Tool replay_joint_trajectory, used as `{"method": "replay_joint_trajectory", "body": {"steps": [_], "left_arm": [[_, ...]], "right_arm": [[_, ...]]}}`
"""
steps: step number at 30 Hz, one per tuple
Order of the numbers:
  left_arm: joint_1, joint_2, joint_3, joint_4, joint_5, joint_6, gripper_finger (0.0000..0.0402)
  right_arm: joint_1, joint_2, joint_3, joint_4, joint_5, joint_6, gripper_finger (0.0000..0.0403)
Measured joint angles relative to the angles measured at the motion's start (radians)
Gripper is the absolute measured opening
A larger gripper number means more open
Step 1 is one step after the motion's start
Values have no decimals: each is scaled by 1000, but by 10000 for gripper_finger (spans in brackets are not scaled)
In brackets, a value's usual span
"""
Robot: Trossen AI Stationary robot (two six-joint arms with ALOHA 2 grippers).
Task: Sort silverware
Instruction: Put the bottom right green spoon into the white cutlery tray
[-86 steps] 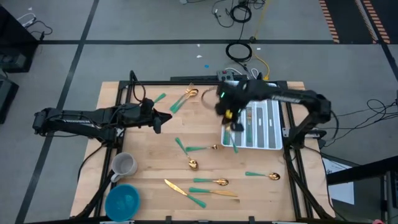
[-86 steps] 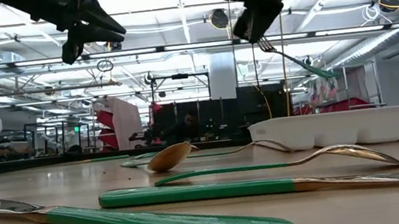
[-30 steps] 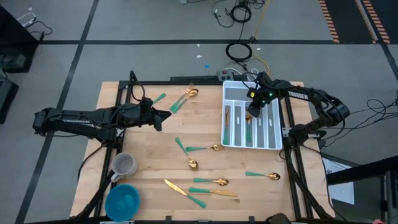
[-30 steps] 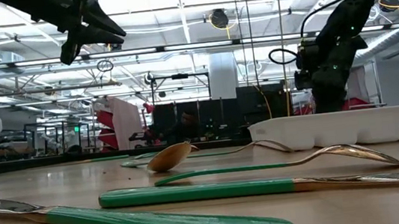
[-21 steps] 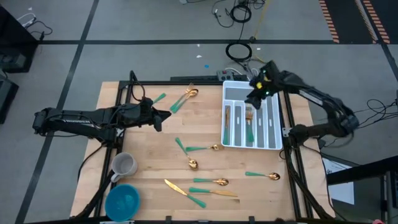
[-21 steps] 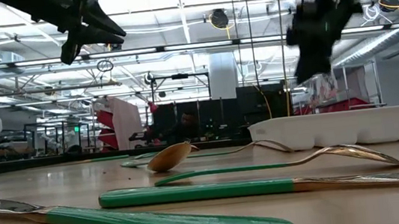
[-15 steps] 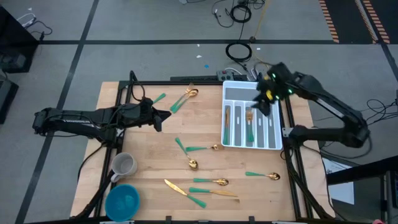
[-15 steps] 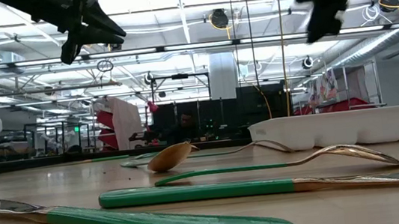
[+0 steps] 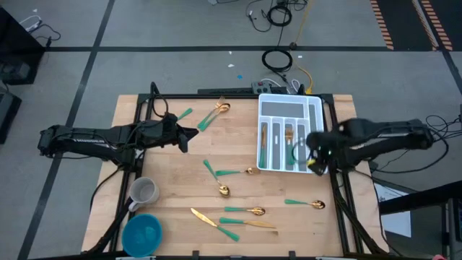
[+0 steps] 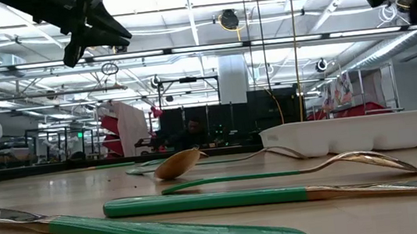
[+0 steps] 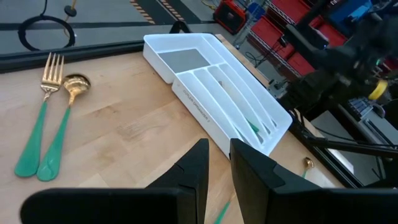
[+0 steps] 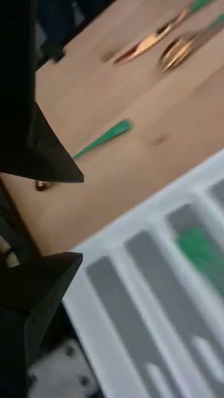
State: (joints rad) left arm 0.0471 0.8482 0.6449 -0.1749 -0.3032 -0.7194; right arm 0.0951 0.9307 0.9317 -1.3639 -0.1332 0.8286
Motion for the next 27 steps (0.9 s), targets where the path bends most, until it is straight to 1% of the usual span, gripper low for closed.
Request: {"method": "replay_joint_trajectory", "body": {"steps": [3,5,8,11,14,20,24,27], "left_arm": [[-3,0,0,0,7,-3,73],[-5,0,0,-1,9,-5,73],[-5,0,0,-1,10,-5,73],[-5,0,0,-2,10,-5,73],[-5,0,0,-2,10,-5,73],[-5,0,0,-2,10,-5,73],[-5,0,0,-2,11,-6,73],[-5,0,0,-2,11,-6,73]], "right_arm": [[140,24,-78,107,-44,133,187],[227,47,-116,209,-51,212,187],[339,103,-141,336,-35,284,187],[425,171,-143,348,6,311,187],[489,237,-143,362,13,312,187],[589,350,-143,446,19,291,187],[627,423,-143,440,60,306,187],[630,464,-143,440,62,291,187]]}}
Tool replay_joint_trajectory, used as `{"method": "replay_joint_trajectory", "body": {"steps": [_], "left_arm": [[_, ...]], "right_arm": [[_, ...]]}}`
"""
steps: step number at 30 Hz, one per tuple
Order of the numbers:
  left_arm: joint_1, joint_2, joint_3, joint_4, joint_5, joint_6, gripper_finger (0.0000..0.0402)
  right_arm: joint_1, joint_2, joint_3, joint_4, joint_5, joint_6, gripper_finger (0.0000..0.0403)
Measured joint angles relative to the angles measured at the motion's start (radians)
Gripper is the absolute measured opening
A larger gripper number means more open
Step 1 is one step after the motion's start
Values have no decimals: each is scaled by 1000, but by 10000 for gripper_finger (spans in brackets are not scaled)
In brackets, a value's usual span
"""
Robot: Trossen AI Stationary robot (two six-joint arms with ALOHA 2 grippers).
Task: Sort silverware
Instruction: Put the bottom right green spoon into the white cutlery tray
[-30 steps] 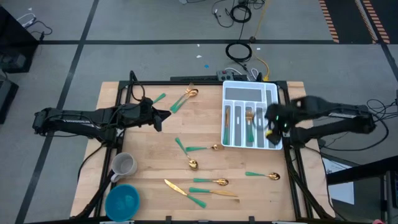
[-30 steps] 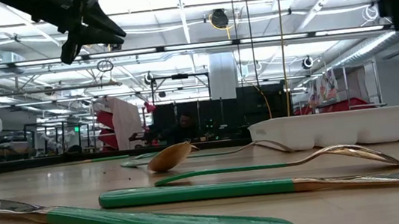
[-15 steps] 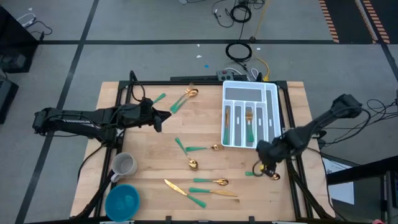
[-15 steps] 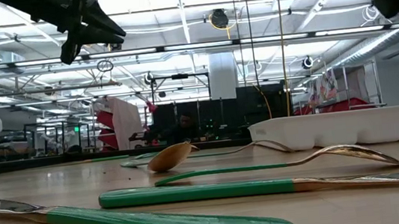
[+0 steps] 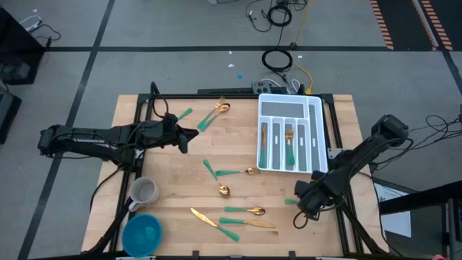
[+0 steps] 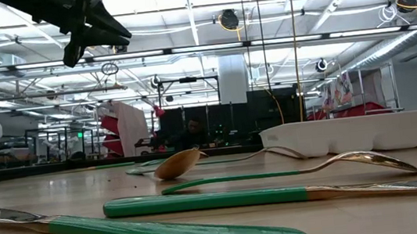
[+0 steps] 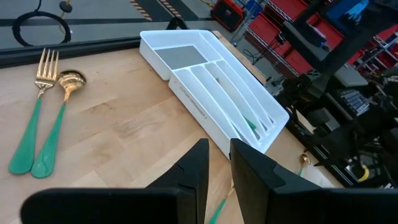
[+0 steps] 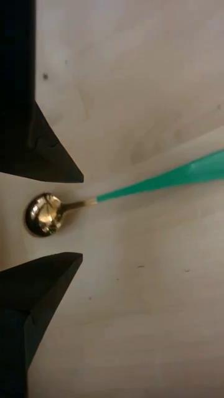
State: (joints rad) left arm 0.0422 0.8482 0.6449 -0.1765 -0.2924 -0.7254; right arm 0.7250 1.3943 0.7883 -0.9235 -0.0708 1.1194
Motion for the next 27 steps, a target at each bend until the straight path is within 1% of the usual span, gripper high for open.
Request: {"method": "replay_joint_trajectory", "body": {"steps": [8,10,18,20,21,23,25,26,27], "left_arm": [[0,0,0,0,0,-1,73],[0,0,0,0,0,-2,73],[0,0,0,1,0,-2,73],[0,0,0,1,0,-2,73],[0,0,0,1,0,-2,73],[0,0,0,1,0,-2,73],[0,0,0,1,0,-2,73],[0,0,0,1,0,-2,73],[0,0,0,1,0,-2,73]], "right_arm": [[2,68,-2,3,-2,-72,187],[8,73,-20,28,-4,-73,187],[52,67,-152,178,-30,20,183],[56,65,-167,200,-37,25,166],[57,65,-168,201,-40,24,151],[54,65,-169,201,-44,22,103],[51,65,-163,194,-48,21,40],[51,67,-158,195,-50,21,21],[51,68,-150,195,-52,21,15]]}}
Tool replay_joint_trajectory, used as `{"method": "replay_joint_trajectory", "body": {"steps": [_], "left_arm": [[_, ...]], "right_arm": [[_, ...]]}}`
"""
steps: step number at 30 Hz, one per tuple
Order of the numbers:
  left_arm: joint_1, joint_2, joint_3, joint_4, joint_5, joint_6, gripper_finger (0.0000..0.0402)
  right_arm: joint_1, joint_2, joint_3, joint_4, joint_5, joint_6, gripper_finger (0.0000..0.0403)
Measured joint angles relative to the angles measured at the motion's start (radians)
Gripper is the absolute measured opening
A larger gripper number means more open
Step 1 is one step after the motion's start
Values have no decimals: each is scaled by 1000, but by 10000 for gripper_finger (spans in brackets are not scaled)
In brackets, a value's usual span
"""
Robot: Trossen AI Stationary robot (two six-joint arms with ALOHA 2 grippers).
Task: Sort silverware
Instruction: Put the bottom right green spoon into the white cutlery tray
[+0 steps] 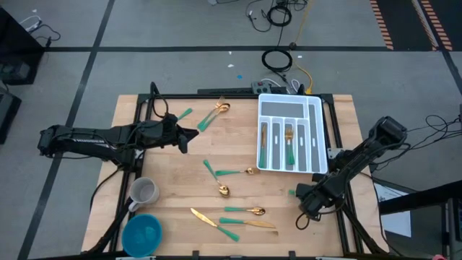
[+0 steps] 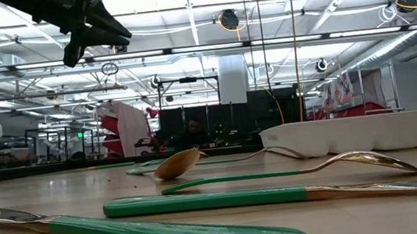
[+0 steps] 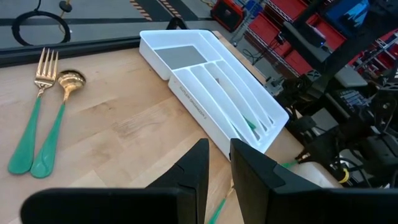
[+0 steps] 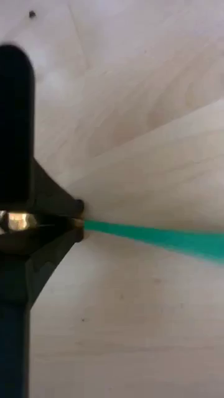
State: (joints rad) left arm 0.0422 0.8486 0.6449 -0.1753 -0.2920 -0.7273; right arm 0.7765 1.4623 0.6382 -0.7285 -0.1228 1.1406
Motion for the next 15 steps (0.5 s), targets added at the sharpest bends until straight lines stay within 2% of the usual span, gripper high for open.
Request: {"method": "replay_joint_trajectory", "body": {"steps": [8,11,13,15], "left_arm": [[0,0,0,0,0,0,73],[0,0,0,3,0,-1,73],[0,0,0,10,3,-9,73],[0,0,0,12,4,-32,73]], "right_arm": [[2,3,113,52,-23,-20,2],[1,3,170,53,-26,-80,1],[-5,-3,222,92,-68,-130,1],[-28,-16,265,87,-186,-168,1]]}}
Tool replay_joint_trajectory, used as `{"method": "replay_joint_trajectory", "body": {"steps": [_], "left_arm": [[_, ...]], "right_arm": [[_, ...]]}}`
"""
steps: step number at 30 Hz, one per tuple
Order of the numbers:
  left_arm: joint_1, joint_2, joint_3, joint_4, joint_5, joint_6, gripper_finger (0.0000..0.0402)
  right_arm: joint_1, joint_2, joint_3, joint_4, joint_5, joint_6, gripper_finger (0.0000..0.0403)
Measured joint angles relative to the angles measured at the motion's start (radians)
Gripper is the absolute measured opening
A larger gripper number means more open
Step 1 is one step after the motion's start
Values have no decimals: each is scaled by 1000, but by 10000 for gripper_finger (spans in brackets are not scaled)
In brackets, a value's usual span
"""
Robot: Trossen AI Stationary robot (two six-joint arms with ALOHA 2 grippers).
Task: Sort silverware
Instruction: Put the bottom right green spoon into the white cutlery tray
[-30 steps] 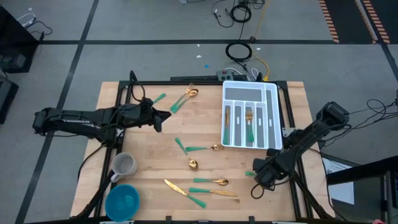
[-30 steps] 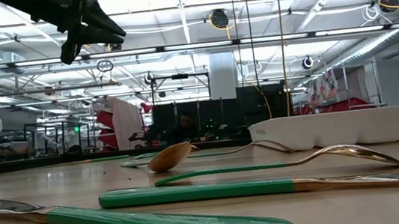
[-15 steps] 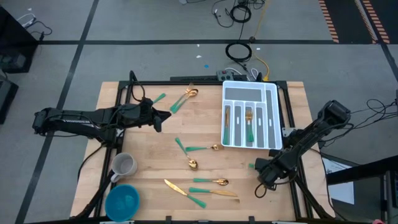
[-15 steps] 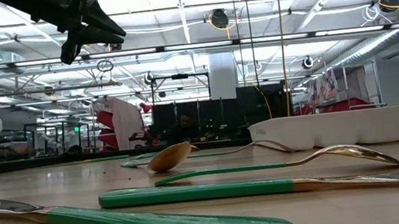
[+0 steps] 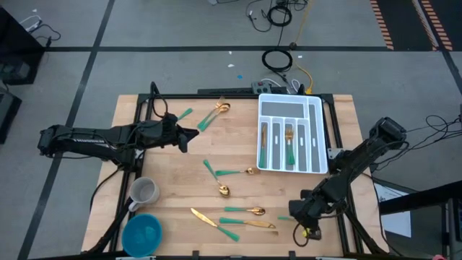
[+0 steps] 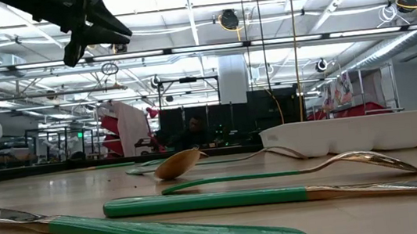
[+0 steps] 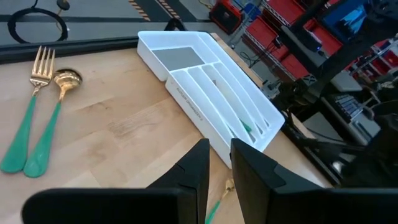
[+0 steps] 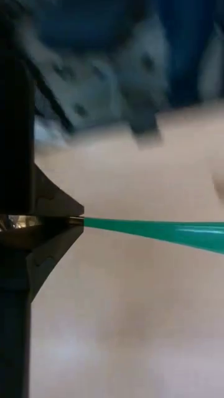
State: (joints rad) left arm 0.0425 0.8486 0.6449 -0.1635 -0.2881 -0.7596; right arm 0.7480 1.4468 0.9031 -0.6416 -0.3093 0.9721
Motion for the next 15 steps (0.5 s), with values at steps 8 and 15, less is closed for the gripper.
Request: {"method": "replay_joint_trajectory", "body": {"steps": [8,15], "left_arm": [[0,0,0,46,103,-13,73],[-7,0,0,108,193,-12,73]], "right_arm": [[-159,-24,127,-47,-607,-57,1],[-368,-26,170,-154,-905,-116,0]]}}
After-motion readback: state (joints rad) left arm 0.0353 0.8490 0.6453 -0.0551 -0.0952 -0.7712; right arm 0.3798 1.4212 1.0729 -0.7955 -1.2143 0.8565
